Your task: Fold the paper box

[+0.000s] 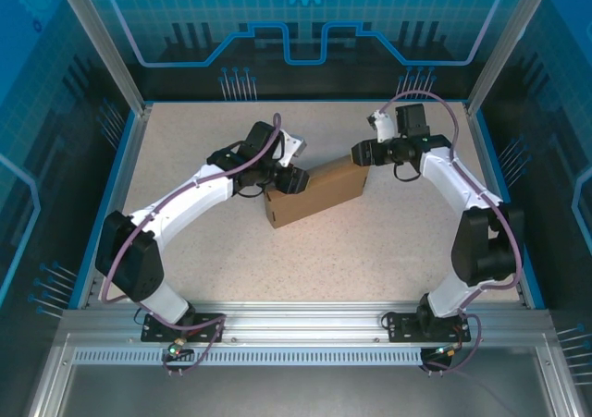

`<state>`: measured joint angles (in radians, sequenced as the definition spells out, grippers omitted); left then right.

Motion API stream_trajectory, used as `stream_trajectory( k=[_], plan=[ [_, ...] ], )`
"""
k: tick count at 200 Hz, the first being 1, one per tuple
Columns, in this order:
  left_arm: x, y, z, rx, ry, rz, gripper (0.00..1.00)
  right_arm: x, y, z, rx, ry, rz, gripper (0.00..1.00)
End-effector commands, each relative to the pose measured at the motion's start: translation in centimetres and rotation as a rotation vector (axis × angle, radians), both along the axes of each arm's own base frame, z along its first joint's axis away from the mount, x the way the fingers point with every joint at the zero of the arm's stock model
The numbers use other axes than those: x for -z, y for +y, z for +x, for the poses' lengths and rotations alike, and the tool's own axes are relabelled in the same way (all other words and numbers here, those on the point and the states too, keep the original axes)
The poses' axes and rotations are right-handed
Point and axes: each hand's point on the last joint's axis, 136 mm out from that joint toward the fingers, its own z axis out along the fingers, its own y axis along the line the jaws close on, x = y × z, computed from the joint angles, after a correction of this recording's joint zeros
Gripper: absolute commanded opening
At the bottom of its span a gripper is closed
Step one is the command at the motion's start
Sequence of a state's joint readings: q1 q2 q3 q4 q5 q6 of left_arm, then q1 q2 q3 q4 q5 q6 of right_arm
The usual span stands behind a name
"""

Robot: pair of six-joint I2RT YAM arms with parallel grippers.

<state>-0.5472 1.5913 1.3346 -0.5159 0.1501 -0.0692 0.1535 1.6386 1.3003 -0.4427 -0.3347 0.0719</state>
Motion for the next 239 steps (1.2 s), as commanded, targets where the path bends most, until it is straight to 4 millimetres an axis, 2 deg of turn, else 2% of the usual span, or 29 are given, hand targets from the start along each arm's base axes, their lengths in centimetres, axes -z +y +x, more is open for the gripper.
stream_trajectory(
  k=[1,44,74,99,152,193,239],
  plan=[
    [-0.3,0.8,-1.1,-0.002,0.001,0.019,0.55,2.6,-1.0,-1.6,0.021,0.091,-0.012,0.58],
    [-2.8,1.5,-0.8,-0.071,-0.083,-0.037,0.65,4.2,-1.0,-2.4,0.022,0.113,-0.011,0.55],
    [-3.1,3.4,-1.1,-0.193,-0.085,-0.088,0.69,4.5,-1.0,-2.6,0.021,0.116,-0.011,0.55],
    [-2.4,6.0,-1.6,-0.35,-0.002,-0.201,0.71,4.2,-1.0,-2.4,0.019,0.105,-0.012,0.54],
    [0.4,9.2,-2.0,-0.525,0.14,-0.367,0.72,4.1,-0.9,-2.3,0.013,0.1,-0.004,0.54],
    [1.5,8.5,-2.2,-0.529,0.199,-0.435,0.7,4.1,-0.9,-2.4,0.011,0.1,-0.007,0.54],
    [4.0,8.5,-3.4,-0.558,0.258,-0.459,0.59,4.0,-0.9,-2.4,0.012,0.098,-0.009,0.54]
  ],
)
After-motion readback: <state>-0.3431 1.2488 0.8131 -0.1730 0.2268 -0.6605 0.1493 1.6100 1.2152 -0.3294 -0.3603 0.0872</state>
